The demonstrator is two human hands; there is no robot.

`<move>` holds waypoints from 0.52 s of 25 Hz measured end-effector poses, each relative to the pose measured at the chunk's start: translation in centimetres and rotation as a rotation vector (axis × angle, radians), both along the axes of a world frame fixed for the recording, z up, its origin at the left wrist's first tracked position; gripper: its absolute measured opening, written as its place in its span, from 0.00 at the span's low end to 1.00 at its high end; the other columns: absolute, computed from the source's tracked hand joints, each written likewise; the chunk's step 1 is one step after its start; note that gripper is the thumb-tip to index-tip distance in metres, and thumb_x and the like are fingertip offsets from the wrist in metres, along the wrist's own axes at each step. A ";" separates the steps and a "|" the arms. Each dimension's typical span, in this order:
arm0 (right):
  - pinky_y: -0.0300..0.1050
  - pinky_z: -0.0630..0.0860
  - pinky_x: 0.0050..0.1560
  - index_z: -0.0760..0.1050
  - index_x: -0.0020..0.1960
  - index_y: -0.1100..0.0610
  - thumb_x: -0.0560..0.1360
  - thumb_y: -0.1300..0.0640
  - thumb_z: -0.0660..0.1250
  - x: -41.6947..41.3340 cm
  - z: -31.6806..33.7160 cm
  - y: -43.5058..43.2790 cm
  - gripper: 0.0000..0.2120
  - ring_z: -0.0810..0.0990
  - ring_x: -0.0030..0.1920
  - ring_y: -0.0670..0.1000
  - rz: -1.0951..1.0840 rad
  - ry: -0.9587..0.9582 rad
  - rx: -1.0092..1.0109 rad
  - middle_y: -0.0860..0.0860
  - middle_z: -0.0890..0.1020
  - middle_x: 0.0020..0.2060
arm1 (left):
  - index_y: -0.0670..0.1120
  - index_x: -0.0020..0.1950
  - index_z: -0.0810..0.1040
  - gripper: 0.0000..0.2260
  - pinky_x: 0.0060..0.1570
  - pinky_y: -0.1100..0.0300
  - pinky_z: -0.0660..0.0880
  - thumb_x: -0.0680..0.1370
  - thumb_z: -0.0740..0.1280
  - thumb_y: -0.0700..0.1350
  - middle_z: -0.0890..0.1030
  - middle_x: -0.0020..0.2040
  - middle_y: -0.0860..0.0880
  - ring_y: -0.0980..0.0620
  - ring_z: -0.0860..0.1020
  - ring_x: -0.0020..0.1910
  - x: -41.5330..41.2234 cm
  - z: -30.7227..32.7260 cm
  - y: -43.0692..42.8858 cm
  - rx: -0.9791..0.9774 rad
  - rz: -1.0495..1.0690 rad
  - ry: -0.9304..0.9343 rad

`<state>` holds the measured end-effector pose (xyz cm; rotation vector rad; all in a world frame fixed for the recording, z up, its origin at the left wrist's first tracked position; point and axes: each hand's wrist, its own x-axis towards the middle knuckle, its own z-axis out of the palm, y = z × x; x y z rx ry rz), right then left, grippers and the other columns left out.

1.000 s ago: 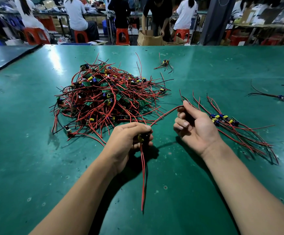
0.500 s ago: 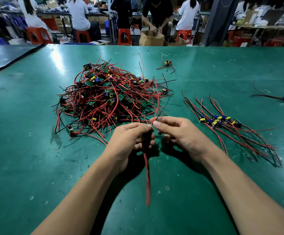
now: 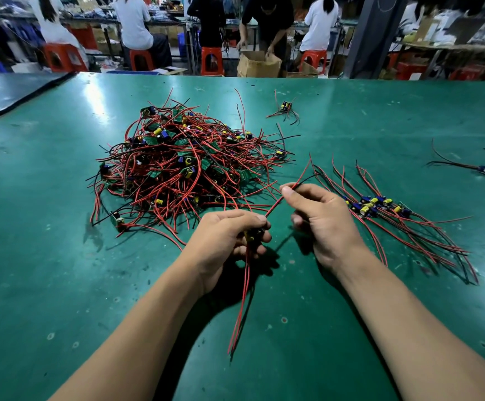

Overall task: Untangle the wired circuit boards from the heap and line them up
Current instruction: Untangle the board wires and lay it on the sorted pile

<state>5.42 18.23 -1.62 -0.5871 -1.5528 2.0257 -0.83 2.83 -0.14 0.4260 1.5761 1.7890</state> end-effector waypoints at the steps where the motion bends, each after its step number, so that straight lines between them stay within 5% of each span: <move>1: 0.32 0.60 0.19 0.81 0.42 0.55 0.74 0.60 0.73 0.0 0.1 0.5 0.03 0.66 0.21 0.41 -0.069 0.021 0.016 0.43 0.75 0.24 | 0.41 0.39 0.82 0.06 0.30 0.64 0.73 0.76 0.68 0.38 0.81 0.34 0.43 0.49 0.77 0.29 0.1 0.0 0.1 -0.007 -0.004 0.014; 7: 0.33 0.65 0.25 0.83 0.41 0.55 0.74 0.63 0.74 -0.1 -0.1 2.3 0.06 0.67 0.23 0.43 -0.325 0.075 0.144 0.47 0.81 0.36 | 0.44 0.35 0.84 0.10 0.30 0.63 0.73 0.76 0.69 0.38 0.82 0.34 0.42 0.48 0.78 0.29 0.1 -0.1 0.2 -0.021 -0.026 0.052; 13: 0.32 0.62 0.21 0.81 0.39 0.54 0.75 0.60 0.74 0.1 0.0 2.3 0.06 0.67 0.23 0.43 -0.273 0.009 -0.018 0.43 0.75 0.27 | 0.41 0.45 0.82 0.07 0.29 0.63 0.77 0.78 0.68 0.43 0.84 0.38 0.43 0.50 0.80 0.29 -0.3 -0.4 -0.1 0.012 -0.004 0.016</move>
